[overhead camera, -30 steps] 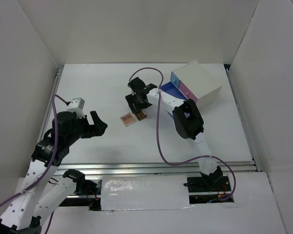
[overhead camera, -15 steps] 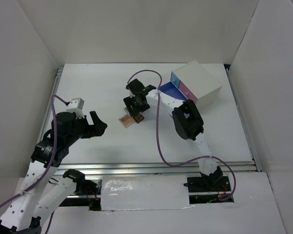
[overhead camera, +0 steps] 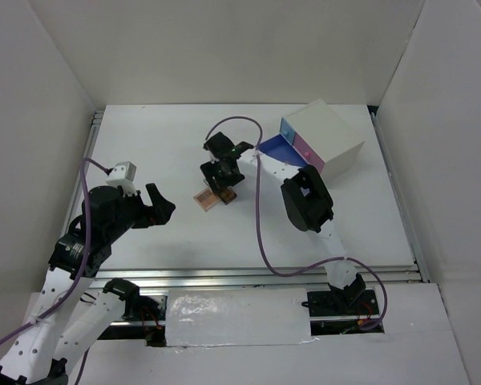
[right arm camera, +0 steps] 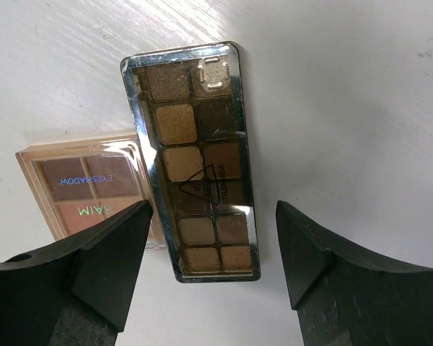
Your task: Organize the makeup
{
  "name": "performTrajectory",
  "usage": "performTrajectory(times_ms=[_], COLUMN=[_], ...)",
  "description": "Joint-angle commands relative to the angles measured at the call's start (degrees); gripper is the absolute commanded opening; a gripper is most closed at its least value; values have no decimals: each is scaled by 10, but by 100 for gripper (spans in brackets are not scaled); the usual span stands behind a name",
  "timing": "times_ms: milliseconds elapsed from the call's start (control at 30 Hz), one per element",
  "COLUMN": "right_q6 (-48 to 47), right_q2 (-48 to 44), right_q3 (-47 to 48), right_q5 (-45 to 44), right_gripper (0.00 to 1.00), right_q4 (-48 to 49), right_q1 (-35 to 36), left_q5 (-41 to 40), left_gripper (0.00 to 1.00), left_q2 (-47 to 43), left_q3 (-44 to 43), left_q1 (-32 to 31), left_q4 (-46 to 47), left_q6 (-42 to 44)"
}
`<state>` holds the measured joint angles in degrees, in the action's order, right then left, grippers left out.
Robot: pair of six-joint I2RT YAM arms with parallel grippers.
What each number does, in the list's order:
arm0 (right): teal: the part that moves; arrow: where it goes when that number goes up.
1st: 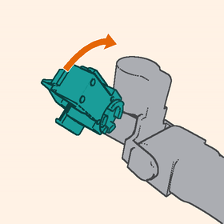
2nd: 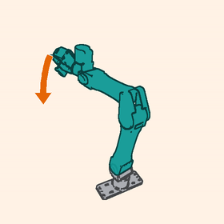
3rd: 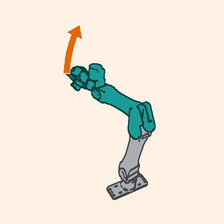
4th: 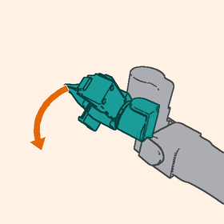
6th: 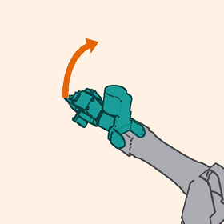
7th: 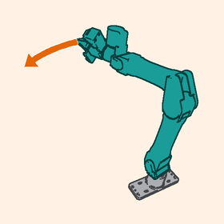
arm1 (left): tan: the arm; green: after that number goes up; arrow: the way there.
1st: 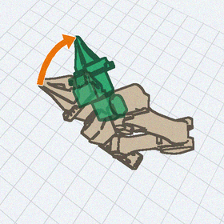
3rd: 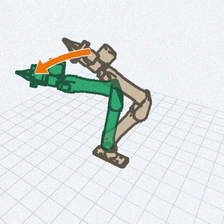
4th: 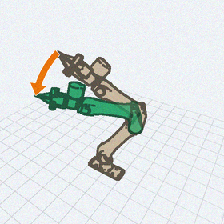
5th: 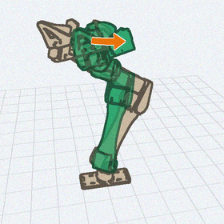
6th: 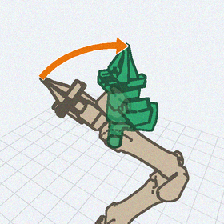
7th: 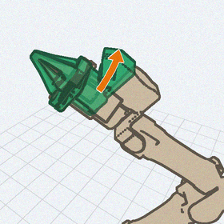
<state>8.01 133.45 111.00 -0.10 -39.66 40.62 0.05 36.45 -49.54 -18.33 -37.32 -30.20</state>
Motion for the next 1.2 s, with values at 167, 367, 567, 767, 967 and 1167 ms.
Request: performTrajectory(times_ms=[167,367,567,767,967,1167], right_q6=[-6,-5,-15,-51,-52,-44], right_q2=[-12,-19,-22,-4,6,-76], right_q3=[-32,-46,-54,-12,-10,-77], right_q5=[-75,-64,-21,26,25,19], right_gripper=[78,78,77,76,50,26], right_q4=[-44,-44,-40,-58,-67,-22], right_q1=[-3,-23,-31,-28,-27,-20], left_q5=[8,7,10,10,11,12], left_gripper=[99,99,100,99,99,99], left_q2=[-4,-6,-7,-7,-9,-9], left_q3=[-2,-2,-2,-3,-1,-2], left_q1=[2,2,3,2,2,2], left_q4=[21,21,22,21,23,23], left_q6=[6,6,6,6,6,7])
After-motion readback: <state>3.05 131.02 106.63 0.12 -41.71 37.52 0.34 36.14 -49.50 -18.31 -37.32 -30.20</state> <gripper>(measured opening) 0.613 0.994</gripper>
